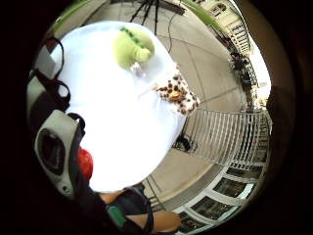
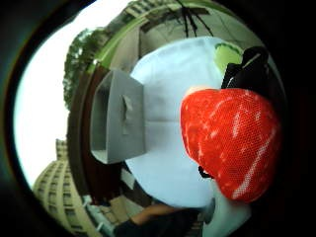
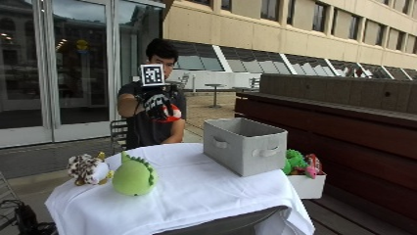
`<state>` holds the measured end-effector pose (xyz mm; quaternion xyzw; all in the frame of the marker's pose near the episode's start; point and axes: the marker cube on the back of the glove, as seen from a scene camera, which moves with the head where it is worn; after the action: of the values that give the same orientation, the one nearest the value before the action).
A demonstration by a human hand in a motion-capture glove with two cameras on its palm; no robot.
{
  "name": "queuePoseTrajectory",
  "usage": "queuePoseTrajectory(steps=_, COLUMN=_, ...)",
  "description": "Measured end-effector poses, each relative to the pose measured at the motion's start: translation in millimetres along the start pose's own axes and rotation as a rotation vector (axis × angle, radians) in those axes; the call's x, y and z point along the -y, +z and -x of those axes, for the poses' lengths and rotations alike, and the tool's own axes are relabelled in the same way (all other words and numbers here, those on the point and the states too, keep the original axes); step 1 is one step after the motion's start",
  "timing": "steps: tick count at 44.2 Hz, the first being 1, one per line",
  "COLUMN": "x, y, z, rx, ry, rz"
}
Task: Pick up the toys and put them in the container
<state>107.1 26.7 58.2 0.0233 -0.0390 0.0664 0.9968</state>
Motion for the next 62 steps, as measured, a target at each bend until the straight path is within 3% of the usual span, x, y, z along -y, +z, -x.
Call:
queuePoseTrajectory(steps=15, x=30.7, y=-102.7, z=187.1, rx=-0.042, ry=-0.134, rz=-0.107)
queuePoseTrajectory(steps=34, x=-2.8, y=-87.8, z=335.0, rx=-0.038, ry=-0.279, rz=-0.113)
queuePoseTrajectory(steps=38, x=-1.6, y=-76.0, z=341.6, rx=-0.043, ry=-0.262, rz=-0.079)
queuePoseTrajectory(steps=45, x=15.6, y=-46.5, z=327.4, rx=-0.050, ry=-0.295, rz=0.128)
queuePoseTrajectory(steps=55, x=30.2, y=-41.6, z=291.8, rx=-0.061, ry=-0.341, rz=0.070)
queuePoseTrajectory(steps=62, x=29.9, y=-56.2, z=251.4, rx=-0.091, ry=-0.293, rz=0.067)
